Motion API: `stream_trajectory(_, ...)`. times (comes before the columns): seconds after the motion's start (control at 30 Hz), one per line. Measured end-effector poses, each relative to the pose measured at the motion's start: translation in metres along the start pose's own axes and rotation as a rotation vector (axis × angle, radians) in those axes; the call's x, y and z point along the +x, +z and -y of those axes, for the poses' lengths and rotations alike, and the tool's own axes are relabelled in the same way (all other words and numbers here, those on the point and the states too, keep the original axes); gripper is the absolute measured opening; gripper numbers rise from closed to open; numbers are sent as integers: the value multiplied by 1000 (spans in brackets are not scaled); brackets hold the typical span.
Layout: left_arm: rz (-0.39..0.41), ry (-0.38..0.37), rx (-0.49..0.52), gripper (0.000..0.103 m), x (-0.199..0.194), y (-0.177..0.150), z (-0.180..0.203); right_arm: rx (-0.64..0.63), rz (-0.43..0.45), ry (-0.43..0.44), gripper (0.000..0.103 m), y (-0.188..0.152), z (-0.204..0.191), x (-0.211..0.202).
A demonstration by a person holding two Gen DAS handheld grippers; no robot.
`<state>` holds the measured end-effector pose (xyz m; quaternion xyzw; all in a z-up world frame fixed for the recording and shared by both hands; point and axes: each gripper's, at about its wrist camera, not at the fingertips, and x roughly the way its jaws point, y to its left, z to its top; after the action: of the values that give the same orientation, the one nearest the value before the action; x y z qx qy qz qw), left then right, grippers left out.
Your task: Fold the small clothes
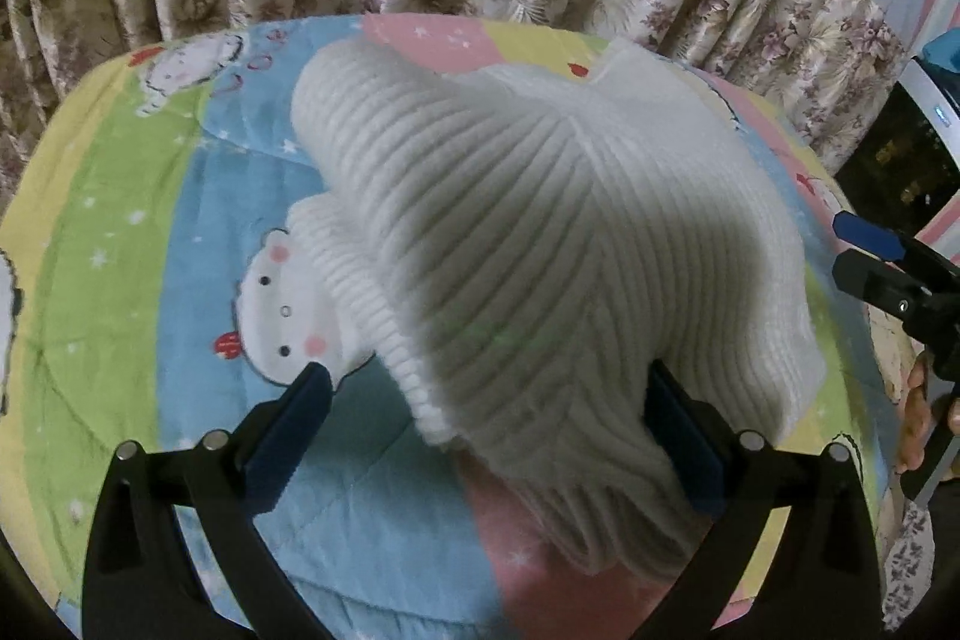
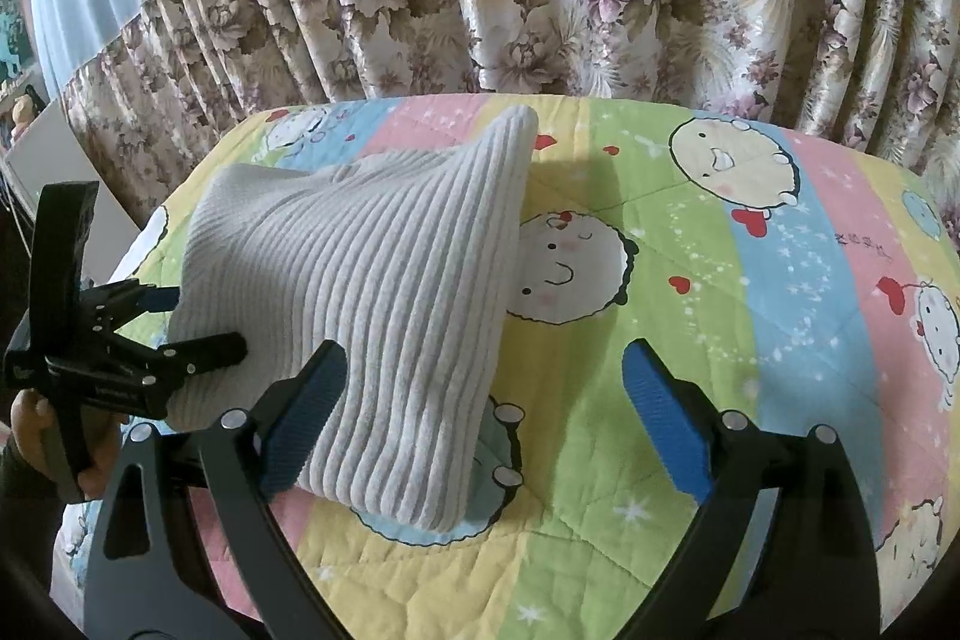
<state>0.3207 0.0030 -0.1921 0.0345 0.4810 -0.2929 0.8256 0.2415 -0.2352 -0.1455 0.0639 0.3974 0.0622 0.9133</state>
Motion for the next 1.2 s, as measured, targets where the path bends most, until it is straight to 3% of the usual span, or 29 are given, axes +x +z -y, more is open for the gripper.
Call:
stream_trajectory(0.13,-8,-49,-26,102,8,1,-5,1,-4,0,94,1,1,3)
stream_trajectory(0.5,-16,109,114,101,11,5,22,-6,-23,15,94,-1,2,13)
stream_trajectory(0.8,-12,129,129,101,13,5,23,-2,-30,34,94,-1,3,20)
stream_trajectory(1.2,-16,187,177,101,13,7,30,96,-66,215,95,20,10,60)
